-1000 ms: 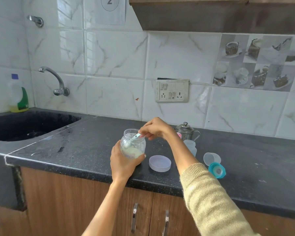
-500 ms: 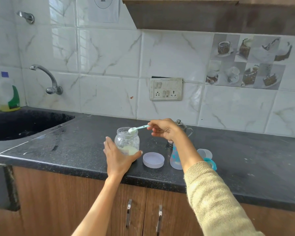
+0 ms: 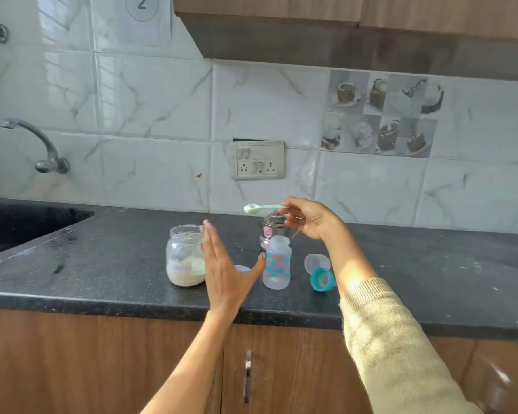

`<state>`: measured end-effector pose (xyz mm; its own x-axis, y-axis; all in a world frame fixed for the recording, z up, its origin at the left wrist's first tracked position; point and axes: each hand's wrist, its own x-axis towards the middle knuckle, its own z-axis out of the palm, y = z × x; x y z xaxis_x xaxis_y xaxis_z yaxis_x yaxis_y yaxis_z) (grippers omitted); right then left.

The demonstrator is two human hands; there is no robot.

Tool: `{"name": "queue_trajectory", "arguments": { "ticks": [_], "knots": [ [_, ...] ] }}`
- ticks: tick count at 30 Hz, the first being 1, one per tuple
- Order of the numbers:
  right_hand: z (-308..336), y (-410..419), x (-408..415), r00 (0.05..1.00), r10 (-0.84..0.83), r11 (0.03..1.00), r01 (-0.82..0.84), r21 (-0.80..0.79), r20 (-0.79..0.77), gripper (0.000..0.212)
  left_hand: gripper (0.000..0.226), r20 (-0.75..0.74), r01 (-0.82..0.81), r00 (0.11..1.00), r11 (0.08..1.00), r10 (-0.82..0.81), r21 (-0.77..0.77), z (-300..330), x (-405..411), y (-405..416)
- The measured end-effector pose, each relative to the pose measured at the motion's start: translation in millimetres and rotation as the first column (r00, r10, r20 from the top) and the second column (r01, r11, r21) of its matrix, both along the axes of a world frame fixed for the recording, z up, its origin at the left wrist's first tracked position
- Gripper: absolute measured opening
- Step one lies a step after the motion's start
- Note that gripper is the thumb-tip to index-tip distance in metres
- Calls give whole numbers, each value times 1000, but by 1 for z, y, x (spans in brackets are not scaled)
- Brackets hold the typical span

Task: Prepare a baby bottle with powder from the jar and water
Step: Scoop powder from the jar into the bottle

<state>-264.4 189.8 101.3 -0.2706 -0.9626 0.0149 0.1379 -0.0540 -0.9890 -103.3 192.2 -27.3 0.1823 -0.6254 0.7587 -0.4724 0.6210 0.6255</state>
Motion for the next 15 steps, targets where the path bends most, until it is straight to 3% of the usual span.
{"name": "queue_trajectory", "arguments": {
  "ticks": [4,9,15],
  "knots": [
    [-8,18,-28,997,-75,997,75,27,-12,12,120,38,201,977,965,-210,171,9,-41,13],
    [-23,32,-50,990,-136,989,137,62,-25,10,120,-11,224,970,874,-243,431,8,-67,15],
    [-31,36,-56,991,-125,987,128,99,-38,11,70,-94,247,969,885,-229,396,0,-70,13]
  ]
}}
